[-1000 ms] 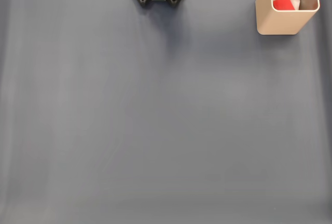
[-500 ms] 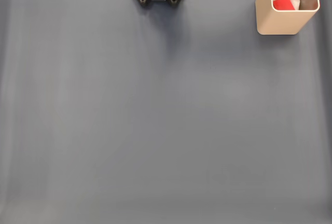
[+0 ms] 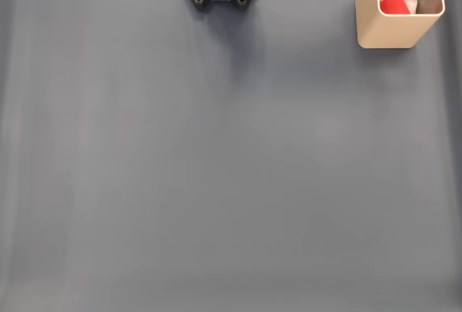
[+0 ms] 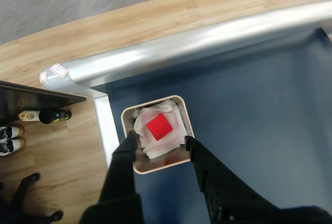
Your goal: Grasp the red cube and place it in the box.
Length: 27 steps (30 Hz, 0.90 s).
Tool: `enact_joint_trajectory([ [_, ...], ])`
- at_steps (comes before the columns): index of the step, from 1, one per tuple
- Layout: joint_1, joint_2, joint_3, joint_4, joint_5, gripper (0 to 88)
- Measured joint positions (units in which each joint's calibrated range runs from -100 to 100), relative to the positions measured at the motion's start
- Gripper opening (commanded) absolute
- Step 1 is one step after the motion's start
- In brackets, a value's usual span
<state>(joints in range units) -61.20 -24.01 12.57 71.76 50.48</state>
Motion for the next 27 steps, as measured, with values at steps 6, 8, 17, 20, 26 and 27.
enact_joint_trajectory([
  [6,3.04,-1.13,-0.36,0.0,-0.15,0.2],
  [8,4.9,-1.3,-0.72,0.0,-0.29,0.2],
  [17,17.36,-4.69,-1.45,0.0,0.29,0.2],
  [20,22.63,-5.47,-1.45,0.0,1.03,0.2],
  [26,32.72,-7.12,-1.45,0.0,2.39,0.2],
  [27,34.27,-7.29,-1.45,0.0,2.59,0.2],
])
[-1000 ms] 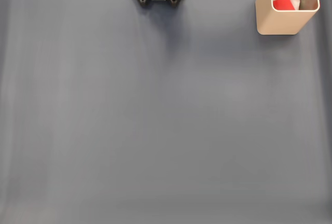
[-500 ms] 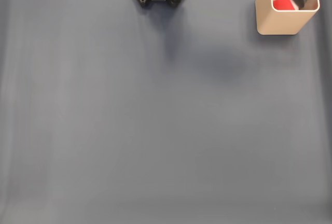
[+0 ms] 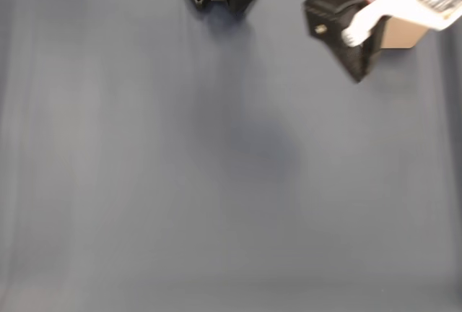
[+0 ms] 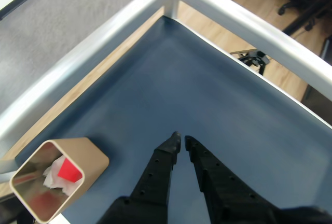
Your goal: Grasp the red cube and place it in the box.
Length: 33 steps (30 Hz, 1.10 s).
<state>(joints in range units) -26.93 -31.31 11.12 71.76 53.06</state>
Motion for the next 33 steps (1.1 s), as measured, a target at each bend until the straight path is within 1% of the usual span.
enact_joint_trajectory([
  [9,12.17,-3.3,0.54,0.0,0.15,0.2],
  [19,23.66,-7.03,10.31,0.0,0.88,0.2],
  [28,30.34,-13.63,23.15,-1.03,1.95,0.3],
  [33,32.42,-17.72,31.83,-3.58,2.83,0.3],
])
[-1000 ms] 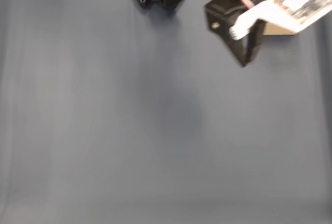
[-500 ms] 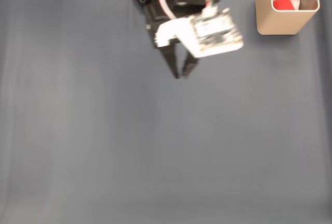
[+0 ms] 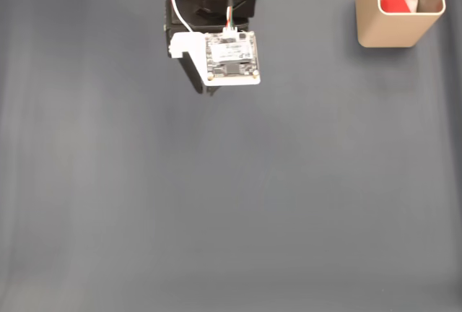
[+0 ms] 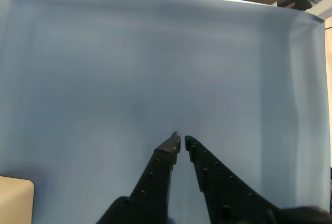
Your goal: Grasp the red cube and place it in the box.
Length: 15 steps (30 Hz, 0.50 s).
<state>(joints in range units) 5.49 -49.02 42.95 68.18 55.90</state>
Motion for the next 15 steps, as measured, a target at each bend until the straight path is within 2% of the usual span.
enact_joint_trajectory([
  [15,0.0,-15.2,22.15,-4.46,1.27,0.3],
])
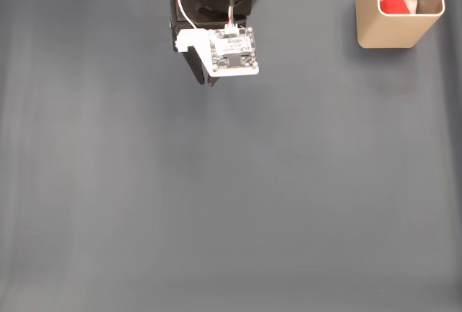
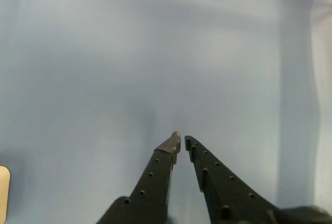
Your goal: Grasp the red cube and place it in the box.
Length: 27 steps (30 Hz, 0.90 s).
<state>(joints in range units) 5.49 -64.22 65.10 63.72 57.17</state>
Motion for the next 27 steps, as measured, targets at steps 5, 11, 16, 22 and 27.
enact_joint_trajectory([
  [5,0.0,-4.69,5.97,-0.48,0.15,0.3],
  [11,-0.89,-11.29,13.11,-0.56,0.29,0.3],
  [16,-2.6,-15.98,18.17,-0.56,-0.44,0.3],
  [22,-3.93,-22.23,24.32,0.56,-1.37,0.3],
  [27,-4.01,-26.75,29.11,1.75,-2.34,0.3],
])
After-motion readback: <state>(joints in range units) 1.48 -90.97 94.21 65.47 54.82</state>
